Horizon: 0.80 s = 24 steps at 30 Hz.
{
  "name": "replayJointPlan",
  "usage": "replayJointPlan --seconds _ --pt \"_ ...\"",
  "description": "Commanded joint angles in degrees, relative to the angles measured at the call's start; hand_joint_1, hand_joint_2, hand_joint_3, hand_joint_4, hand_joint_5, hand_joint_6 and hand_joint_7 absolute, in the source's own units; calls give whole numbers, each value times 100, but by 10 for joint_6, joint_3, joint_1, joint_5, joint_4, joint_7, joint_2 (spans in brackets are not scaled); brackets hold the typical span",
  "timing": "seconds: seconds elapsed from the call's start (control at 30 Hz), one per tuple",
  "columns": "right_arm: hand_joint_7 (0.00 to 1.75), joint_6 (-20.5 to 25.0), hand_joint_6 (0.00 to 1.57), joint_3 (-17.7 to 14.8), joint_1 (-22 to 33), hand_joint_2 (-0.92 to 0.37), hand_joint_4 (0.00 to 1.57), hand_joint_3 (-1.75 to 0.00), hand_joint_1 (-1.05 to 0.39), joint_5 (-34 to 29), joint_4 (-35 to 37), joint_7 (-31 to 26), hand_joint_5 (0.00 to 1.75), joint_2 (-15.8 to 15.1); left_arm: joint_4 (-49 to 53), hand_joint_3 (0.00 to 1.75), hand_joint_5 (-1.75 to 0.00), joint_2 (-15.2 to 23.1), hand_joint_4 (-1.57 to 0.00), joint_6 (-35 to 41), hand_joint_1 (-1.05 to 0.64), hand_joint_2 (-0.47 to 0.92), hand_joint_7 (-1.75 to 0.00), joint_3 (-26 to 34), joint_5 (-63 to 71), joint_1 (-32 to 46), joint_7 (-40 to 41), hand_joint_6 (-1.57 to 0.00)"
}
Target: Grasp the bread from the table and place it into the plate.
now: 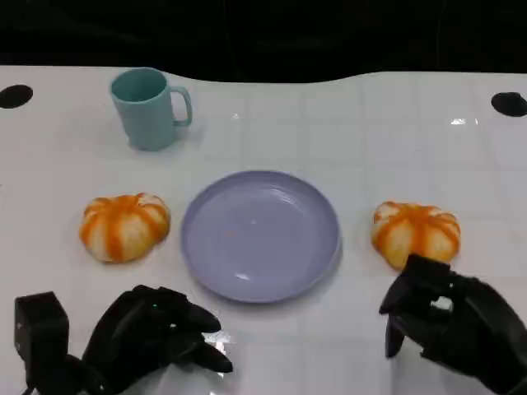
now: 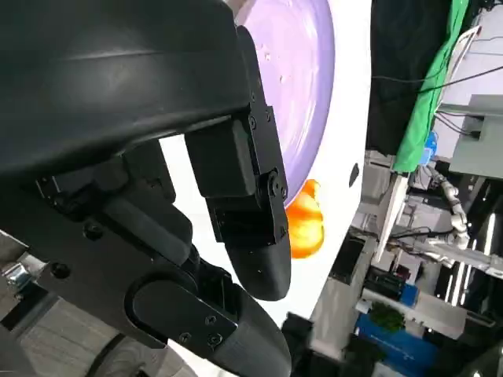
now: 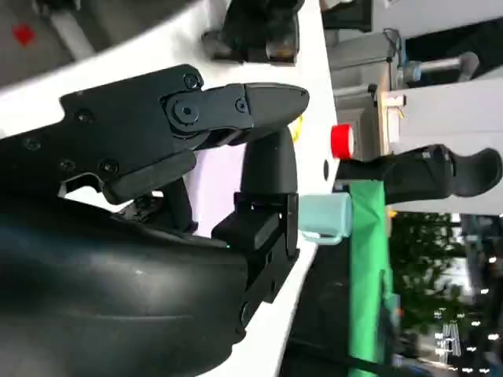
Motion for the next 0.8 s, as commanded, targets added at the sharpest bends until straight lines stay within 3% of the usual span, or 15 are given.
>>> replayJointPlan --seconds 0.03,0.1,0.27,0.37,0.57,0.8 --pt "94 -68 36 -13 -27 -92 42 -29 -49 -37 18 -15 140 -26 -1 0 -19 6 -157 -4 -105 72 0 1 3 2 3 -156" --pt "85 -82 37 -15 -38 -92 42 -29 -48 -58 22 -26 131 -38 -1 0 -19 6 -157 -5 -105 72 0 1 2 2 1 -156" --pt "28 -92 49 -17 -62 -92 41 -10 -48 -132 14 -66 87 -75 -3 0 -20 4 -157 2 -105 71 0 2 -1 3 0 -157" --pt "13 -95 48 -17 -71 -92 34 -6 -52 -191 2 -95 72 -100 3 0 -20 2 -157 4 -105 70 -1 4 -6 -1 -4 -157" --pt "0 -103 37 -11 -85 -92 37 -7 -65 -331 -17 -165 29 -157 6 0 -23 2 -157 10 -105 69 -3 5 -5 -6 -1 -157" --pt "0 -65 24 24 -107 -90 32 -2 -71 -487 -43 -228 19 -187 2 0 -24 4 -157 5 -105 69 -3 4 -1 -2 3 -157"
